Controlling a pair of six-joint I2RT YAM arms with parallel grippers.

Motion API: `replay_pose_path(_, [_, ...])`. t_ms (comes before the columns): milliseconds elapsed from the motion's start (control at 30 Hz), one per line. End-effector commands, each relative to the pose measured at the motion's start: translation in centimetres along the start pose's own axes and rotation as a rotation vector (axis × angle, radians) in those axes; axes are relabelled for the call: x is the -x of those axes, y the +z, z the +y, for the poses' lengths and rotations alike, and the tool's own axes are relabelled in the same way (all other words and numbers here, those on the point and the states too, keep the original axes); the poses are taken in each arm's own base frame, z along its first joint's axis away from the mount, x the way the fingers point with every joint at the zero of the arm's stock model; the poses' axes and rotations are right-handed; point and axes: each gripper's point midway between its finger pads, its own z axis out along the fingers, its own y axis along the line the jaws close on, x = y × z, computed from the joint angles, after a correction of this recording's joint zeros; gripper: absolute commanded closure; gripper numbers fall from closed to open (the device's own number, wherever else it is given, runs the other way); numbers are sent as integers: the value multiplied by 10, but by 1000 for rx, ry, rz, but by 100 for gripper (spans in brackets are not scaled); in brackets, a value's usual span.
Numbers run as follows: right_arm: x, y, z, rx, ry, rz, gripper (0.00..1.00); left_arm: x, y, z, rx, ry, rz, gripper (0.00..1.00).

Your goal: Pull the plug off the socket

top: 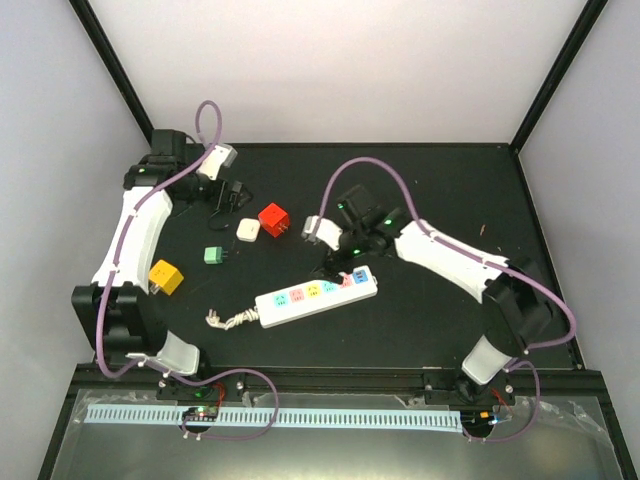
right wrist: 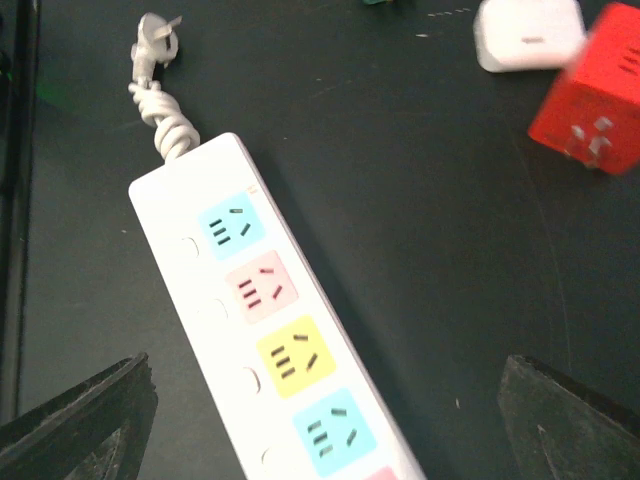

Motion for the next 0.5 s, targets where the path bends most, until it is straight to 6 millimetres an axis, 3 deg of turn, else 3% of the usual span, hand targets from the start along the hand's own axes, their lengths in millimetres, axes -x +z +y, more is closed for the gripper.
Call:
replay_pose_path(0, [7, 32, 8, -56, -208, 101, 3, 1, -32, -22, -88, -56, -49, 1])
replay_pose_path(200, [-2, 85, 35, -42, -405, 241, 3, -2, -55, -33, -106, -71, -86, 1])
replay_pose_path(333, [-8, 107, 47, -1, -460, 296, 2, -1, -64, -38, -125, -83, -143, 1])
replay_pose_path(467, [-12, 123, 45, -5, -484, 334, 2, -2, -68, -40, -112, -73, -175, 1])
